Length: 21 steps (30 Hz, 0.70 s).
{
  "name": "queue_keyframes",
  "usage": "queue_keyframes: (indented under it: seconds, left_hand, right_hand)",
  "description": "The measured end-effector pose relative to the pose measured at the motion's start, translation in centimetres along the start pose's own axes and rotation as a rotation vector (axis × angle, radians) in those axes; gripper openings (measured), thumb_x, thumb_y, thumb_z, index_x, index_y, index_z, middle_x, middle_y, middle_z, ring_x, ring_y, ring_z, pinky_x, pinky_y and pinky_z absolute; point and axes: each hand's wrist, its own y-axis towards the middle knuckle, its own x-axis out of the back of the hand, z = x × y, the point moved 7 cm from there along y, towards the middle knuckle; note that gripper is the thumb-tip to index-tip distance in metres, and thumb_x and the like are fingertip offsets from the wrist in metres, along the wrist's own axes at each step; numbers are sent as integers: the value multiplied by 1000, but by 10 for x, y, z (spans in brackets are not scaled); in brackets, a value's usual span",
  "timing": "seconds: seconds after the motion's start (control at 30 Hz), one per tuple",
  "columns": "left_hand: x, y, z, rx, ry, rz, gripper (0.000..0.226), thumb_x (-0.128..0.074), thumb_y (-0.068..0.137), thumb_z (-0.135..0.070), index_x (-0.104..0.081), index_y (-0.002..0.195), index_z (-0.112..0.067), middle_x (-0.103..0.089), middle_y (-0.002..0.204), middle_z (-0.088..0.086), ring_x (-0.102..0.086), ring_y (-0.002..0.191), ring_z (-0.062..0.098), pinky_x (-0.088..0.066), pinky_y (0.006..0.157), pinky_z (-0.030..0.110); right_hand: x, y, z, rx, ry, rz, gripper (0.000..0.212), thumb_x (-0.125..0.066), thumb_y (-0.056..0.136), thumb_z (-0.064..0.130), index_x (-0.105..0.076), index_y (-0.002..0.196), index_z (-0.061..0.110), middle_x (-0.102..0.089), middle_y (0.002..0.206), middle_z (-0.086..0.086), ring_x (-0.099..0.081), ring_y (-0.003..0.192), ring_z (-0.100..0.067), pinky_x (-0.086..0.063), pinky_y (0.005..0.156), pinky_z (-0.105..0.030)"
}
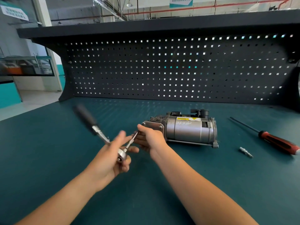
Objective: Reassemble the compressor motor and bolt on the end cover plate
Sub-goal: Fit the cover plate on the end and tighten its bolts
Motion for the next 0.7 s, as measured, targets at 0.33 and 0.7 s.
queue_keyframes:
  seconds: [0.33,0.7]
  left_hand:
    - [15,-9,-1,47,-665,-103,14,-42,93,-19,-45,84,-9,-68,73,18,-46,36,5,-42,36,12]
    - [13,-17,-35,-500,1049,-41,28,-52,91,-21,-44,98,-47,-63,74,-12,-49,53,-1,-40,54,12]
  right_hand:
    - [-7,2,-5,-68,80,11,18,-57,91,25,-59,79,12,-66,52,6,-62,45,-5,-41,58,-24]
    - [-6,1,-4,-70,27,-1,17,-54,92,27,-60,87,12,-66,53,5,-64,47,-8,-44,57,-24]
